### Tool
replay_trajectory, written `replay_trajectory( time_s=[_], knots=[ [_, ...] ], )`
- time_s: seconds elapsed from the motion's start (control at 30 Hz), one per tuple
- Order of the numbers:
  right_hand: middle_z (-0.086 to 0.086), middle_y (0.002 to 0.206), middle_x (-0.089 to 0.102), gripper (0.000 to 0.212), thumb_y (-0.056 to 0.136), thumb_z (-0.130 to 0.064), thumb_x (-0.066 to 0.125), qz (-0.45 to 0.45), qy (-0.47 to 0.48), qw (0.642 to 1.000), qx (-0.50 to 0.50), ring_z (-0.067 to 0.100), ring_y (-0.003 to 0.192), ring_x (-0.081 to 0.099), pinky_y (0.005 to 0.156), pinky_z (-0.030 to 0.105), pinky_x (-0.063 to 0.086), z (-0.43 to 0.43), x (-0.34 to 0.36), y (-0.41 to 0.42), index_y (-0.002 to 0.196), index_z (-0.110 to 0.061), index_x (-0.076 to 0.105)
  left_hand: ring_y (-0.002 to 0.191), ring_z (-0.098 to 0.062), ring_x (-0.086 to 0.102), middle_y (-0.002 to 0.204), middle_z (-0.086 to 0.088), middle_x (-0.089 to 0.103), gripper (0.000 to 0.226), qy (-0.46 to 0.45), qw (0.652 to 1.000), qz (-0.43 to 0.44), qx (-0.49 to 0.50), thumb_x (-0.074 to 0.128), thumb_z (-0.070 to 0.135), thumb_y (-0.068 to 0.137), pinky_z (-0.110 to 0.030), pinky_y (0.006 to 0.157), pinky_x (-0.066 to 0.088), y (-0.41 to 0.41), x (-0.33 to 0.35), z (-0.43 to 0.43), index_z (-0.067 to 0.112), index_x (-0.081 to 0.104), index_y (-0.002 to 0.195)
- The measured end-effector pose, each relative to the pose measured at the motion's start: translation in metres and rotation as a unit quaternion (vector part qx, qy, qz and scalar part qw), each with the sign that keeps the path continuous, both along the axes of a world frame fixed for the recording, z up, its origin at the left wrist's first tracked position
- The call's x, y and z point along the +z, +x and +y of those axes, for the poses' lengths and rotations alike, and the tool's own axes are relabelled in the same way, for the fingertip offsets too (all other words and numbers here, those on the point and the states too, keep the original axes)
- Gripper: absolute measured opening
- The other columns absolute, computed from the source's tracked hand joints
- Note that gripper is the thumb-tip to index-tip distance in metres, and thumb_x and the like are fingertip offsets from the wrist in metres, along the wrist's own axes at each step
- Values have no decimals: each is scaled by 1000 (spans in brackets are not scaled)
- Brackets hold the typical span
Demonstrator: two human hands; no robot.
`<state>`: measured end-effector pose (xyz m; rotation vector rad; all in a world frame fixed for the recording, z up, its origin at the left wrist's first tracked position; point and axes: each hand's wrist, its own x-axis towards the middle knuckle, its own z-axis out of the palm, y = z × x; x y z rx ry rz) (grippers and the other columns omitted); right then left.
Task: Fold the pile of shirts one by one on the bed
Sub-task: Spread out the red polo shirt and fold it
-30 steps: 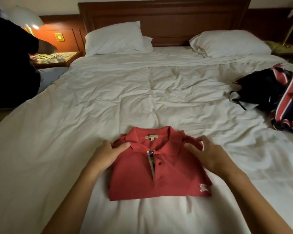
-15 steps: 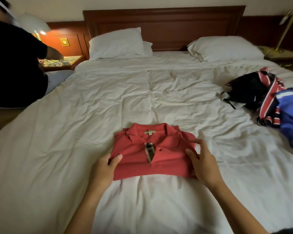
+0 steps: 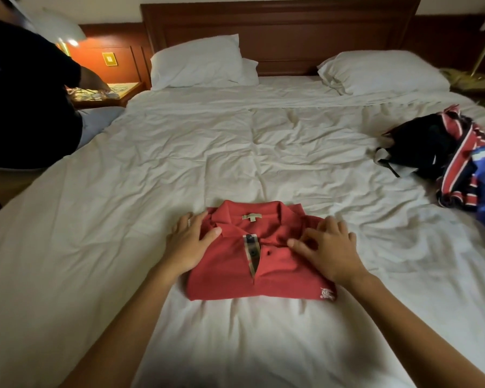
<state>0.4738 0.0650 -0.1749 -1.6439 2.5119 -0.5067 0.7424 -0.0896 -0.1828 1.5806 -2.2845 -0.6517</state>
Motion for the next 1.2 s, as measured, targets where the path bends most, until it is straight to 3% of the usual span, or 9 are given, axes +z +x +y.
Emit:
replay_trajectory(
  time_s=[0.1,0.2,0.27,0.43,0.7,0.9,0.97,1.07,1.2],
  knots=[
    [5,110,50,44,85,-67,52,-65,-120,991,-15,31,114,46,98,43,36,-36,12,-15,100,-29,67,146,-20,28,153,-1,37,43,-25,998,42,-45,47,55,98,-44,119,23,-17,-4,-23,29,59,131],
    [10,128,54,63,87,-70,48,-172,2,982,72,29,125,47,109,42,36,-84,15,-32,136,-31,51,128,-15,51,135,3,55,48,3,991,116,-65,54,60,91,-33,108,39,-35,-3,-49,26,58,124],
    [12,133,54,72,87,-73,44,-140,80,981,106,31,127,45,110,41,34,-109,4,-37,140,-25,49,129,-18,48,137,3,55,74,31,995,26,-93,46,80,81,-33,105,37,-44,-6,-69,27,55,132],
    [12,130,47,86,78,-83,28,6,83,992,92,33,122,40,107,48,34,-125,-29,-36,121,-17,61,119,-23,47,118,2,56,90,-46,992,-77,-89,30,93,67,-45,104,39,-53,-22,-89,22,68,108],
    [3,65,61,60,79,-76,47,-146,-14,986,82,29,67,62,65,42,49,-114,-6,-25,80,-16,50,80,-10,68,86,9,74,61,56,992,104,-48,59,79,74,-39,80,54,-48,0,-60,26,71,100],
    [-3,55,50,50,88,-65,55,-209,-127,965,90,13,57,55,53,22,38,-101,87,-20,72,-20,44,68,-10,65,73,6,69,48,21,986,156,-50,57,69,80,-42,71,53,-33,94,-55,23,67,88],
    [-6,57,53,44,89,-61,56,-199,-160,960,112,10,57,55,55,20,39,-99,134,-17,75,-20,48,62,-10,59,67,7,62,42,-13,984,171,-49,57,66,82,-31,65,49,-26,139,-51,24,59,80],
    [-11,67,60,43,91,-58,56,-173,-200,954,142,6,63,58,57,18,43,-97,210,-12,83,-16,59,64,-11,58,73,10,61,32,-48,980,187,-58,59,61,83,-17,57,40,-16,212,-41,29,54,81],
    [-11,76,63,48,91,-58,54,-154,-240,941,184,3,68,58,60,14,44,-99,306,-5,86,-12,65,68,-11,61,80,13,64,30,-85,976,198,-43,58,59,85,-20,58,45,1,306,-26,29,58,89]
  ],
)
